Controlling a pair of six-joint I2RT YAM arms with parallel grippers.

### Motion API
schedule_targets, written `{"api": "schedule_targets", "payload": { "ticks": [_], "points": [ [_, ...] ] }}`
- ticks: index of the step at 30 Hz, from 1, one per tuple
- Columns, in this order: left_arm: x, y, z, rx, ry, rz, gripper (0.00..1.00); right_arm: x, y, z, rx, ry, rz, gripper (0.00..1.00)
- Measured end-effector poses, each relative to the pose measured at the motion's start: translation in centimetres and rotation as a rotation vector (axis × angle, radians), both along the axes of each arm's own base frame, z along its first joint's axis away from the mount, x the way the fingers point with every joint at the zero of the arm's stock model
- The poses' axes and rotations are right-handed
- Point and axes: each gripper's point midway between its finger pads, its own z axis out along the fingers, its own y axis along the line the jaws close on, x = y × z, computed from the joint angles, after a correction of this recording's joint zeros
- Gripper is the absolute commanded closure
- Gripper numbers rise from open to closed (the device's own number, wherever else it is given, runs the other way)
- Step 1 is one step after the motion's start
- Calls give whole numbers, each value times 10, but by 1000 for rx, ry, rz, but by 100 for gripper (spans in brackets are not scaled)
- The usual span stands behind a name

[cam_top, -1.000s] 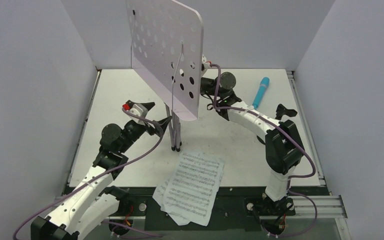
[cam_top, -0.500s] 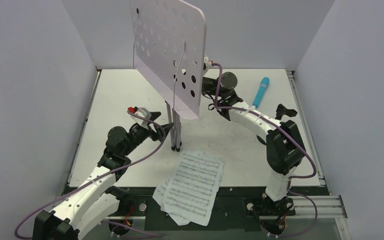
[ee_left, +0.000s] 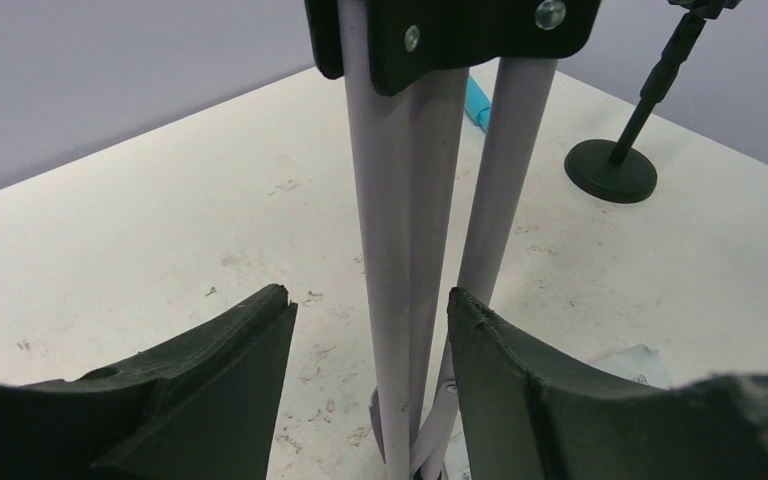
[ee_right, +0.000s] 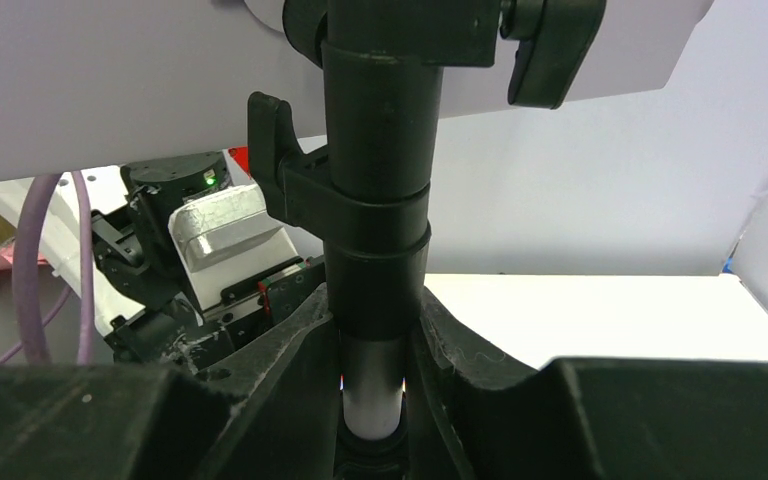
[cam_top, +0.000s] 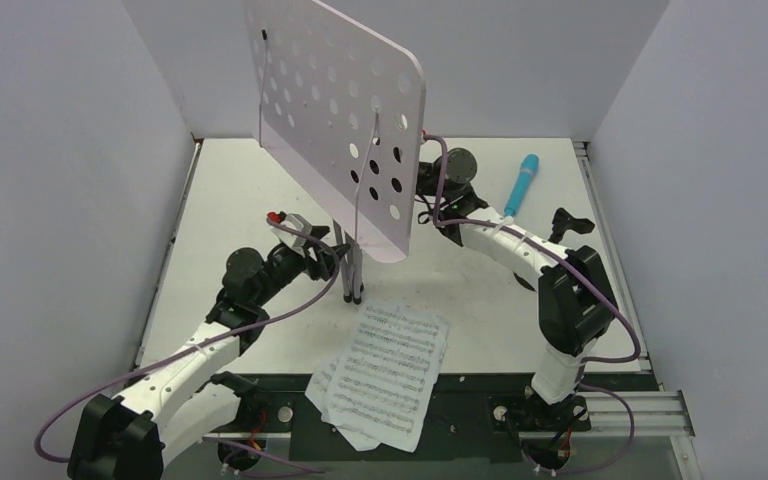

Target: Set up the instrument practice props

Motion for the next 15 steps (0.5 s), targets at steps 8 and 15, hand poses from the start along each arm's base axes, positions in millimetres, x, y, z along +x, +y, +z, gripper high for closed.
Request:
{"api": "schedule_targets", "payload": {
  "ticks": [8,15],
  "points": [
    [-5,-13,-3,24,-4,-99,85,-6,0,0,-4,-10,15,95],
    [-7,-14,-4,37,-12,-119,100,-7,0,0,-5,-9,20,95]
  ]
}}
